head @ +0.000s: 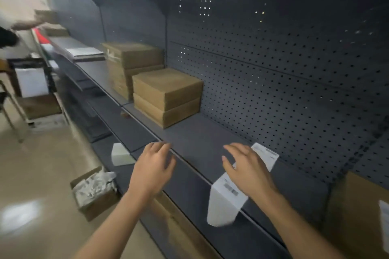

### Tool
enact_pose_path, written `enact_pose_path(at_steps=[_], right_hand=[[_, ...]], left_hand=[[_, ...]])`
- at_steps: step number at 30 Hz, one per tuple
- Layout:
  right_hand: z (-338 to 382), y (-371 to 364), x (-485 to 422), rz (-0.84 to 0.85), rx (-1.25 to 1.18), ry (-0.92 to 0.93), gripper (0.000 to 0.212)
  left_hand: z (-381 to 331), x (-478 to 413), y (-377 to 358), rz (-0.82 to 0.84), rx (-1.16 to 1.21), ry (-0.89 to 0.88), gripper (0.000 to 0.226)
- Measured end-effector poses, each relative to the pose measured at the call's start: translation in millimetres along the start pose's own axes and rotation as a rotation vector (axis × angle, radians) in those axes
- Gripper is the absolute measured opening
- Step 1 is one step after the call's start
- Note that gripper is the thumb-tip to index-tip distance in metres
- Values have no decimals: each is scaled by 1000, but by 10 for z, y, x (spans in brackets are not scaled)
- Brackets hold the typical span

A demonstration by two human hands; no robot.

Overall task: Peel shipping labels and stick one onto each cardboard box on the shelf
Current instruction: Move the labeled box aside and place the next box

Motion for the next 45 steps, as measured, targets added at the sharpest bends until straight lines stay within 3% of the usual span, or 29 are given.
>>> enact_pose_path(at_steps=[6,12,22,29,37,42,45], right_hand=[[986,-588,-731,56,-8,138,45],[1519,-983,-1355,81,-39,205,43],[1775,-1323,-2596,-142,-76,197,31],[1493,-1308,-3293,-234,-17,35,36],[1277,-1274,-3476,-131,2,-354,59],[1247,-1438,-3444,-100,-290,-736,77],[1267,-1565,-3443,-149,-496,-856,69]], left_hand=[[1148,-120,271,-100,15,63,38],[2015,-425,343,-101,41,169,42],[2653,-1822,310,-87,-15,92,43],[2692,-2984,284,-41,62,31,44],[2794,-3934,-6,102,301,2,53],[2834,-4298,-219,278,563,60,56],[2922,-4463,-350,461,737,147,65]])
Point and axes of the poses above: each hand's wrist, its own x-axis away from the middle knuckle, its own y-axis out of the back of the hand, z = x × y, the point moved 2 cm from there along -x, towards the middle knuckle
